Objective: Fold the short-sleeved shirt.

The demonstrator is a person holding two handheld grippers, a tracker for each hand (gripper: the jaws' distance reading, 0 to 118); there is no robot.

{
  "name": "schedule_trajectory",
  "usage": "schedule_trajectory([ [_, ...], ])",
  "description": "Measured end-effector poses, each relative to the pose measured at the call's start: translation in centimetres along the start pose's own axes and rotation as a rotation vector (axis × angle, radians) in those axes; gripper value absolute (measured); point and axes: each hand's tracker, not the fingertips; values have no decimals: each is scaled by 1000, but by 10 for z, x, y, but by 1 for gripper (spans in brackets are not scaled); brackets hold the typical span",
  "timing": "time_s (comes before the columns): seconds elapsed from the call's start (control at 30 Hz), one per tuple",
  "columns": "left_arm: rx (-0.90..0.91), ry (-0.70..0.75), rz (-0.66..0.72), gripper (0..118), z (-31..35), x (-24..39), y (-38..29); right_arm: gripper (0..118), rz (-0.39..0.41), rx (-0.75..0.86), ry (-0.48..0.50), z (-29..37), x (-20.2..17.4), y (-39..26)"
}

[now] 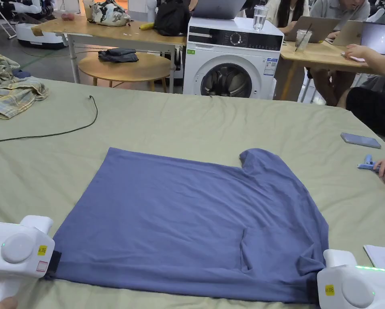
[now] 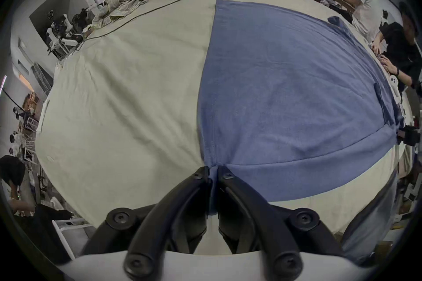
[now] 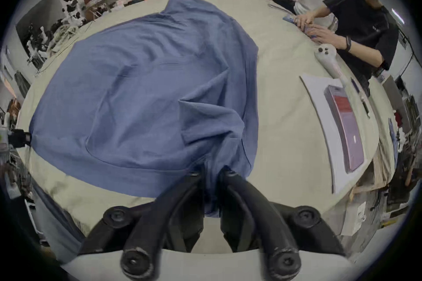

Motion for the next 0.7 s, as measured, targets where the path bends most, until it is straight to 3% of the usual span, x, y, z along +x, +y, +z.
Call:
schedule_trajectory([
  [0.4,192,-64,80,1,28,-15,75,7,-79,196,52,47,3,80],
  [0.5,222,-66,82,1,17,-15,101,7,-43,224,39,32,0,109],
  [0.7,218,-88,108,1,-21,-17,154,7,-66,196,35,-20,-5,164],
])
